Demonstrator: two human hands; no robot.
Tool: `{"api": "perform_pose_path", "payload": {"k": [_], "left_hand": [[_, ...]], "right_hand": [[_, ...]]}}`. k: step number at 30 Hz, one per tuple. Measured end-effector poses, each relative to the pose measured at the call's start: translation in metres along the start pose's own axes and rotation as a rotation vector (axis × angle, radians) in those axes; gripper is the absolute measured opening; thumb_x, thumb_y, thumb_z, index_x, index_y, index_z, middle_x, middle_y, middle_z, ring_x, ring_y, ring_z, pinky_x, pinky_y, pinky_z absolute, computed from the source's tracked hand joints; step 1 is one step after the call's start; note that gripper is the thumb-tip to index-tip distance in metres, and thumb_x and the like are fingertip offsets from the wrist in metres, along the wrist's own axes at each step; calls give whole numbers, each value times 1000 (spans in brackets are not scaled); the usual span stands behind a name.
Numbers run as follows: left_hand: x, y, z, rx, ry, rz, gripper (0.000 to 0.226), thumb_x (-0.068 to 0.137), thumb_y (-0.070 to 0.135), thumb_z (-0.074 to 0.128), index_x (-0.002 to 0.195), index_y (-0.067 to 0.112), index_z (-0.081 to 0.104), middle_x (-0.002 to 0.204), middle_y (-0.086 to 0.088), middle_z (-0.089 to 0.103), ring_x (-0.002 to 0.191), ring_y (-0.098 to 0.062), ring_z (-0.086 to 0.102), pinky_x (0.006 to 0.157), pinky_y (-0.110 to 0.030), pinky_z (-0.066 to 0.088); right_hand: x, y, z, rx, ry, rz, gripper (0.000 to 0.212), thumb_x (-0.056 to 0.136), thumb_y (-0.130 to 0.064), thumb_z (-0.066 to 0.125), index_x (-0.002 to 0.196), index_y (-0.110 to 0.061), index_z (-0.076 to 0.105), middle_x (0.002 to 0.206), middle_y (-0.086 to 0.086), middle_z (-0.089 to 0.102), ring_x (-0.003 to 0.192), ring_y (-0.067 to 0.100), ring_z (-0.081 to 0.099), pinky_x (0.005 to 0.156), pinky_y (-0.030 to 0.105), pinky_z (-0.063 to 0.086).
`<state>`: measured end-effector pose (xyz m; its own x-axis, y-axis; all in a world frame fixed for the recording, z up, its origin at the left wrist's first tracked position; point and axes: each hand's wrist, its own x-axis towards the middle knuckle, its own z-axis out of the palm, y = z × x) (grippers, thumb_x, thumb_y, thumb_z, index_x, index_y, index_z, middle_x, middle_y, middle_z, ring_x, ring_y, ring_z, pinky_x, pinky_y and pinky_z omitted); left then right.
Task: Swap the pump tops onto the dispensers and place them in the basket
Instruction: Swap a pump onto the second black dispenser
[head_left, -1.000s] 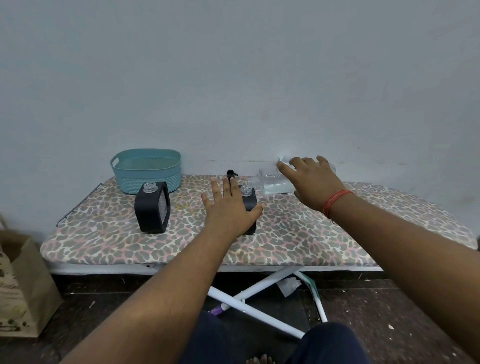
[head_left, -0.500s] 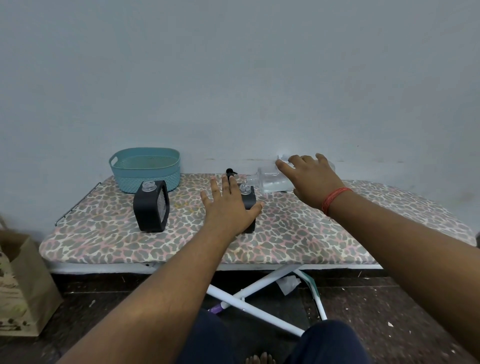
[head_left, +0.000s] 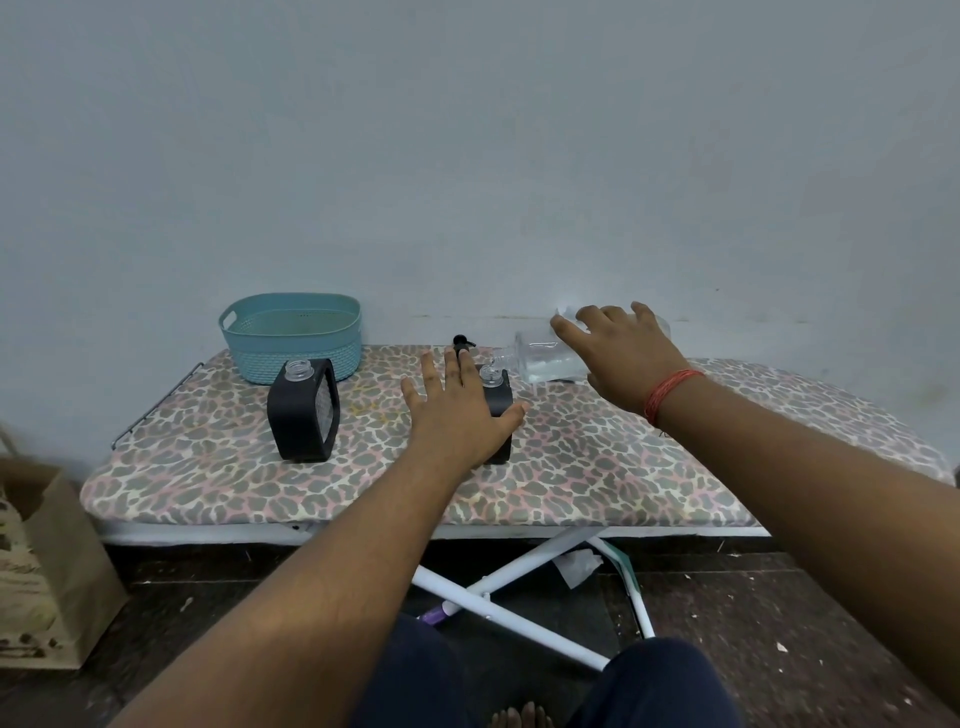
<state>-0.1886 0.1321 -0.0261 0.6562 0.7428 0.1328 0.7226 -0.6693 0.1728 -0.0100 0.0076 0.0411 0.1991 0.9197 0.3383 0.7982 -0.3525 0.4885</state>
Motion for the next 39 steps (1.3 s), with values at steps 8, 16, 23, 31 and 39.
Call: {"api": "perform_pose_path", "payload": {"k": [8, 16, 23, 31, 39], "left_hand": [[-1, -2, -3, 48, 23, 6, 110, 88, 86, 21, 162, 11, -9, 170, -9, -14, 153, -39, -23, 121, -67, -2], [-3, 0, -3, -3, 41, 27, 111, 86, 88, 20, 162, 13, -10, 169, -10, -20, 152, -38, -25, 122, -66, -2], [-10, 12, -14, -25, 167, 113, 107, 88, 85, 19, 161, 12, -9, 168, -9, -24, 151, -34, -30, 124, -61, -2], [-13, 45, -19, 44, 326, 435, 93, 97, 73, 21, 162, 12, -5, 168, -9, -23, 153, -26, -27, 127, -50, -5], [-9, 75, 6, 79, 275, 505, 92, 98, 72, 24, 163, 13, -5, 168, -9, -22, 153, -25, -27, 127, -50, -7]], "right_hand": [[-5, -3, 6, 61, 4, 33, 76, 83, -14, 68, 147, -24, 28, 142, 14, 47, 121, 35, 53, 108, 60, 36], [-15, -12, 16, 173, -28, 78, 81, 84, -26, 72, 149, -21, 24, 140, 11, 47, 123, 34, 52, 108, 56, 37], [-25, -22, 26, 450, 30, 210, 80, 83, -30, 74, 148, -17, 27, 129, 11, 54, 103, 30, 58, 86, 43, 51], [-34, -20, 34, 1006, 199, 512, 64, 84, -32, 72, 137, -20, 37, 119, 6, 54, 99, 25, 59, 76, 39, 52], [-45, -10, 54, 1261, 310, 674, 79, 78, -32, 82, 139, -18, 35, 116, -1, 49, 105, 19, 55, 81, 27, 43]]}}
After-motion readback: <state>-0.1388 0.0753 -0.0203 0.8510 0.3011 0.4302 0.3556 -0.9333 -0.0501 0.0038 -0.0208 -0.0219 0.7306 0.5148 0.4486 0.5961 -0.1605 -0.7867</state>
